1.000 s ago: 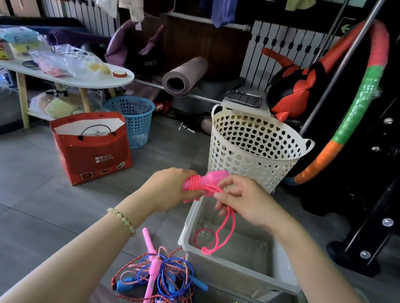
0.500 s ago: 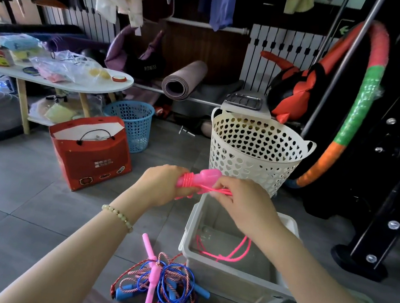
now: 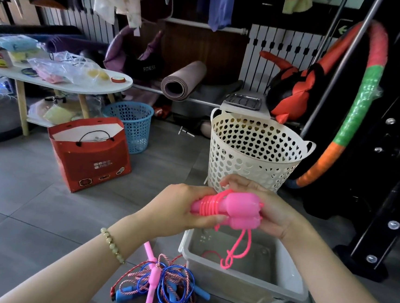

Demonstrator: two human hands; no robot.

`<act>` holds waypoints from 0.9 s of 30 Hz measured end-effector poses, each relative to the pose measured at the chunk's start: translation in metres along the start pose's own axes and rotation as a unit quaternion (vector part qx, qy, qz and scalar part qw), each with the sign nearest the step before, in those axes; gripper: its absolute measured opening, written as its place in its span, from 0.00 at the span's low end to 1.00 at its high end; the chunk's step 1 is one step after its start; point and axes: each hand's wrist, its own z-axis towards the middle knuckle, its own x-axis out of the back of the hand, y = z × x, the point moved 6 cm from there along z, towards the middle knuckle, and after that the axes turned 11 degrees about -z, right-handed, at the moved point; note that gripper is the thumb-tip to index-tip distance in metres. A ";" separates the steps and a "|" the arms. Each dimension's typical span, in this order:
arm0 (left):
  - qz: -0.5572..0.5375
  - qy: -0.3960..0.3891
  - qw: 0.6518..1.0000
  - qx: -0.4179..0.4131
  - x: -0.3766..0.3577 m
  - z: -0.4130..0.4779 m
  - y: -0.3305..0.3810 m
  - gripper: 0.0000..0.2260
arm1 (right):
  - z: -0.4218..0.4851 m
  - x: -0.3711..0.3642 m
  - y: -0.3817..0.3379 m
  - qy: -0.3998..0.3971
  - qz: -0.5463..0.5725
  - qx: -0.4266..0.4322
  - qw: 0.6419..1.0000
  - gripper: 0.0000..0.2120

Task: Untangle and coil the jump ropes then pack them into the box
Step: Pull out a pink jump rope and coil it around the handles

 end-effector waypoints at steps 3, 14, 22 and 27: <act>-0.049 0.022 0.999 0.007 0.000 -0.001 0.000 0.18 | -0.004 0.001 -0.005 -0.007 -0.005 -0.001 1.000 0.20; -0.443 0.117 0.888 0.044 0.001 0.009 0.012 0.18 | 0.003 -0.007 0.002 0.052 0.169 -0.019 0.984 0.31; -0.482 0.175 0.841 0.171 -0.003 0.010 -0.006 0.18 | -0.002 -0.021 -0.016 0.125 -0.232 0.134 0.955 0.13; -0.483 0.168 0.843 0.167 0.003 0.010 -0.007 0.20 | -0.003 -0.009 -0.003 0.168 -0.377 0.111 0.904 0.22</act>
